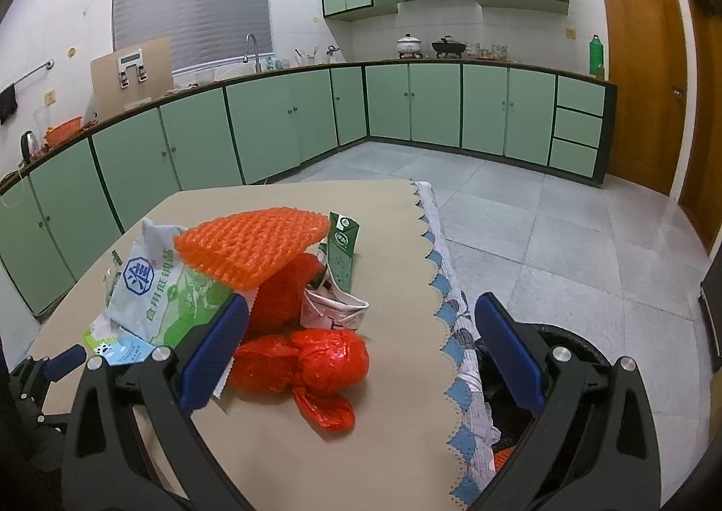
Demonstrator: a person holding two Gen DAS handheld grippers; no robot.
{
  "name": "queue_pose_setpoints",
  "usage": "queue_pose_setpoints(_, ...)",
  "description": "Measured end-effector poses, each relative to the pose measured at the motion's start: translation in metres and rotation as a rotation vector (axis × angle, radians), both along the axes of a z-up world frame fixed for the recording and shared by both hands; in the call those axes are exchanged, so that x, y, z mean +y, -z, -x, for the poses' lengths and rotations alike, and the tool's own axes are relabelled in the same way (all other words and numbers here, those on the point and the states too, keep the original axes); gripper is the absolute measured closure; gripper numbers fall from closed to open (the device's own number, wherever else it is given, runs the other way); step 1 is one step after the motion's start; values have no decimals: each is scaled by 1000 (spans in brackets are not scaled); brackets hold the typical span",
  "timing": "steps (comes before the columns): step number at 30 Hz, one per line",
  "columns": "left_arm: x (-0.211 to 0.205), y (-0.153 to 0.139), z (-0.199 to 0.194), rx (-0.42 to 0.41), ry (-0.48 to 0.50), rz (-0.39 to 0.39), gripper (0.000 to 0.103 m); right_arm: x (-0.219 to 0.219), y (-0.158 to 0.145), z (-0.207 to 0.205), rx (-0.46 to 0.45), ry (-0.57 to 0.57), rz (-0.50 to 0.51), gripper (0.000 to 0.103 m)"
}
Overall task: Collect trash
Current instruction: 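Move both tools back over the table toward the milk carton and orange net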
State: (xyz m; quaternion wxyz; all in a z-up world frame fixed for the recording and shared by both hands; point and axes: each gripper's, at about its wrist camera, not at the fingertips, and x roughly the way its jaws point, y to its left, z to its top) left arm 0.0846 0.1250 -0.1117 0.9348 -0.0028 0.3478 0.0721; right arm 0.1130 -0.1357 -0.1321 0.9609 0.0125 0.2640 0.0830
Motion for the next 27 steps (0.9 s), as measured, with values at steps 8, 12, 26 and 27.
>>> queue_pose_setpoints(8,23,0,9,12,-67,-9,17,20,18,2,50,-48,9,6)
queue_pose_setpoints(12,37,1,19,25,-113,-24,17,33,25,3,66,-80,18,6)
queue_pose_setpoints(26,29,-5,9,-19,-149,6,17,32,24,2,66,-75,26,6)
queue_pose_setpoints(27,28,-3,4,-12,-158,7,17,31,24,2,66,-75,27,6)
